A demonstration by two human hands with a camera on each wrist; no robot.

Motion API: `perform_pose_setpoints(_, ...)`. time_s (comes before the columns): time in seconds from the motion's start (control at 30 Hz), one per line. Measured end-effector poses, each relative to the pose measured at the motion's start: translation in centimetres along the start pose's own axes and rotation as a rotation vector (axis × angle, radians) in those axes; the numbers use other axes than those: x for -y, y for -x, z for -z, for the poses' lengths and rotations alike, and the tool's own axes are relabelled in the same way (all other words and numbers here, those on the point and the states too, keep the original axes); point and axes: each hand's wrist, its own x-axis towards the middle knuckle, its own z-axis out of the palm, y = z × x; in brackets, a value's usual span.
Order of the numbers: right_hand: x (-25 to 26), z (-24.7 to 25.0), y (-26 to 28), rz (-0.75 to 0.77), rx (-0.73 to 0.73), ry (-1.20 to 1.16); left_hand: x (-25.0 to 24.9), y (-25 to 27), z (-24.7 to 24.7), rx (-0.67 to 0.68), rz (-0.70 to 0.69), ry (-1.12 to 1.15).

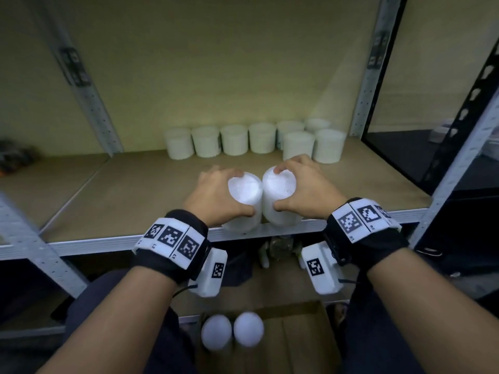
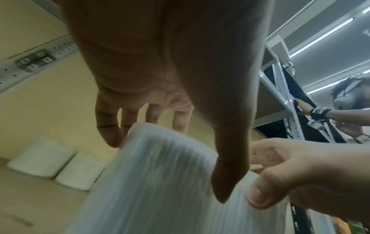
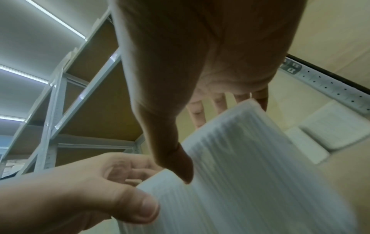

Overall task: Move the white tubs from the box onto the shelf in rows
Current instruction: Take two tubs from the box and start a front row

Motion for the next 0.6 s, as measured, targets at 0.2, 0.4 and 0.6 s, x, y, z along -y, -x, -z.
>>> perform_pose_setpoints(0.2,-1.0,-2.8,-3.0,-0.023,0.027,0.01,1.5,-1.7,-1.1,0.023,0.076,0.021)
perform_pose_setpoints(0.4,-1.7,-3.9,-4.0,-0.004,0.023,0.017,2.1,-2.1,-1.6,0.027,0.074,0.045)
perform_pose_setpoints(0.6,-1.9,-3.9,-3.9,0.022,0.036,0.073,2.1,-1.8,-1.7,0.05,0.078,0.004)
